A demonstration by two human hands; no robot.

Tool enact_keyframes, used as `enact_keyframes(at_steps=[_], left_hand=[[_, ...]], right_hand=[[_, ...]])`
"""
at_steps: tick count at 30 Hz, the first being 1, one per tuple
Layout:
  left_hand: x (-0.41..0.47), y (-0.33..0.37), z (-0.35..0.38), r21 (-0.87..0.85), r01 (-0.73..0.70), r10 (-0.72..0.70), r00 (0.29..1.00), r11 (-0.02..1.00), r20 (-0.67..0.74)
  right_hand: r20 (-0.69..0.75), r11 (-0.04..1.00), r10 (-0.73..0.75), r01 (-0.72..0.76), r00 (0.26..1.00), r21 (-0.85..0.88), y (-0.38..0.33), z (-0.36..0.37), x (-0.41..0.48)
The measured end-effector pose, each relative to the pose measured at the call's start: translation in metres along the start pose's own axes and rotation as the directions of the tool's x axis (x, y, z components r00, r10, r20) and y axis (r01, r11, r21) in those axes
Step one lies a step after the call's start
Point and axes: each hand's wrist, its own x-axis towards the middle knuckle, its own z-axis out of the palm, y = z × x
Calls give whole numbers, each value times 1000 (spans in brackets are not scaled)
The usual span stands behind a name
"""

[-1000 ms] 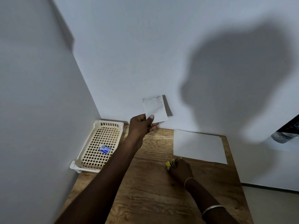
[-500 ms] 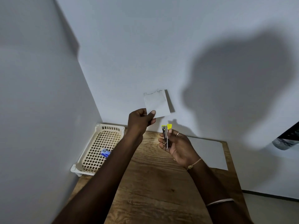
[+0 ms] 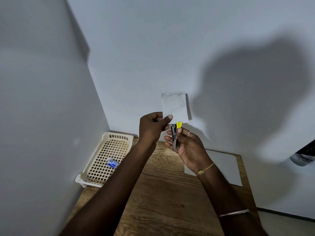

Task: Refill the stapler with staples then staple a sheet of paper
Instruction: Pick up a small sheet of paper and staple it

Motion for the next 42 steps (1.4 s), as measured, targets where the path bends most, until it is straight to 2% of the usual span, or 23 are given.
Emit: enact_keyframes(at_steps=[11, 20, 25, 42], left_hand=[[-1, -3, 1, 63, 21, -15, 996, 998, -89], [1, -6, -1, 88, 13, -6, 996, 996, -86], [1, -8, -1, 47, 5, -3, 999, 999, -52], [3, -13, 1, -49, 41, -40, 999, 998, 31]], right_hand=[[20, 989, -78, 80, 997, -124, 3, 2, 7], [-26, 985, -85, 80, 996, -154, 1, 6, 11], [-73, 989, -84, 74, 994, -131, -3, 11, 14], [-143, 974, -91, 58, 986, -217, -11, 12, 15]])
